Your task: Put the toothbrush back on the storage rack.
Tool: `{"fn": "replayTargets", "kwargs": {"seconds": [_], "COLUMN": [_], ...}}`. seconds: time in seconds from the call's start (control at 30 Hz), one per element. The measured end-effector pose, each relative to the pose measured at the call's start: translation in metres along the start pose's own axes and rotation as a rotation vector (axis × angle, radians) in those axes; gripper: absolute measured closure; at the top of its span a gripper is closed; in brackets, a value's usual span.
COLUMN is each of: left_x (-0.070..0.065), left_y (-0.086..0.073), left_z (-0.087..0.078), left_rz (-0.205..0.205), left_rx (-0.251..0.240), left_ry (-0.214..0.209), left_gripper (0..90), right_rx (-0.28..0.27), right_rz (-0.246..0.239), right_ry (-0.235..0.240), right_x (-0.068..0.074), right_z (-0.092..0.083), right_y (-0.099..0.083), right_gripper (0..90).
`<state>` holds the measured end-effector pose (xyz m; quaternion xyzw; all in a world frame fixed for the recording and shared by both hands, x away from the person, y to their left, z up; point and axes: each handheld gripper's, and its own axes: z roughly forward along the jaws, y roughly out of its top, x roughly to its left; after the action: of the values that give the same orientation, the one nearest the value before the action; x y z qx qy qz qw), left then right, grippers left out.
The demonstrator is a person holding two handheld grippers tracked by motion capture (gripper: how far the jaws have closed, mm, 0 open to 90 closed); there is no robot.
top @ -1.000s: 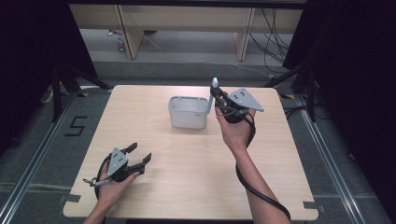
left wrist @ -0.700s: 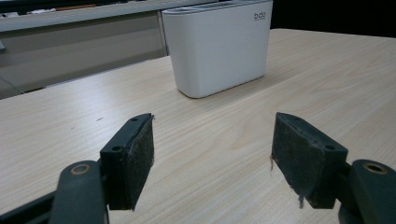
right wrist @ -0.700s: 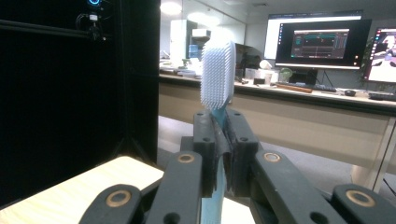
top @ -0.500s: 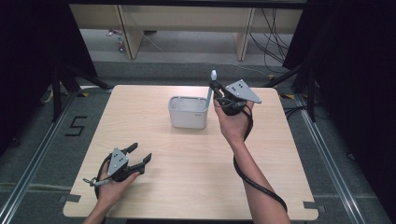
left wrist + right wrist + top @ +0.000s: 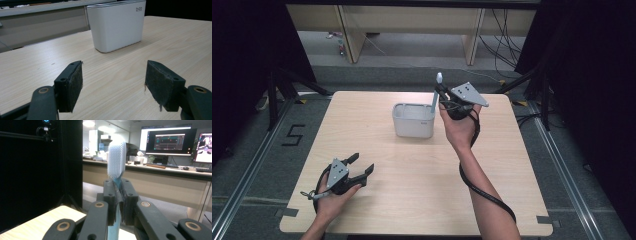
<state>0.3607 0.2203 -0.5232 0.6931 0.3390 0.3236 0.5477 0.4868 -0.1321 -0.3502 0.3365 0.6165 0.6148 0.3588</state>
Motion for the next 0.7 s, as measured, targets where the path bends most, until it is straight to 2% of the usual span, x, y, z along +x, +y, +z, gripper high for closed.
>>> {"fn": "replayTargets", "kwargs": {"seconds": [0.07, 0.1, 0.2, 0.23, 0.5, 0.53, 0.57, 0.6, 0.7], "left_x": [0.0, 0.0, 0.0, 0.0, 0.0, 0.0, 0.0, 0.0, 0.001], "left_y": [0.0, 0.0, 0.0, 0.0, 0.0, 0.0, 0.0, 0.0, 0.0], "left_z": [0.0, 0.0, 0.0, 0.0, 0.0, 0.0, 0.0, 0.0, -0.001], "left_rz": [0.0, 0.001, -0.001, -0.003, -0.007, -0.007, -0.008, -0.01, -0.013], "left_rx": [0.0, -0.001, -0.001, -0.002, -0.005, -0.005, -0.005, -0.005, -0.004], "left_ry": [0.0, 0.0, 0.0, -0.001, -0.002, -0.002, -0.002, -0.002, -0.004], "left_gripper": [29.7, 29.7, 29.7, 29.6, 29.3, 29.3, 29.3, 29.3, 29.2], "right_rx": [0.005, 0.023, 0.017, 0.017, 0.049, 0.054, 0.065, 0.058, 0.057], "right_rz": [0.016, 0.007, 0.015, 0.036, 0.035, 0.016, 0.039, 0.024, 0.036], "right_ry": [-0.004, 0.004, 0.003, 0.011, 0.007, 0.006, 0.003, 0.013, 0.02], "right_x": [0.001, 0.0, 0.0, 0.002, 0.002, 0.0, 0.001, 0.0, 0.0], "right_z": [0.002, 0.002, 0.005, 0.008, 0.013, 0.013, 0.012, 0.014, 0.014], "right_y": [-0.002, -0.003, -0.006, -0.009, -0.016, -0.016, -0.017, -0.018, -0.019], "right_gripper": [84.7, 84.7, 84.7, 84.7, 84.6, 84.6, 84.6, 84.6, 84.6]}}
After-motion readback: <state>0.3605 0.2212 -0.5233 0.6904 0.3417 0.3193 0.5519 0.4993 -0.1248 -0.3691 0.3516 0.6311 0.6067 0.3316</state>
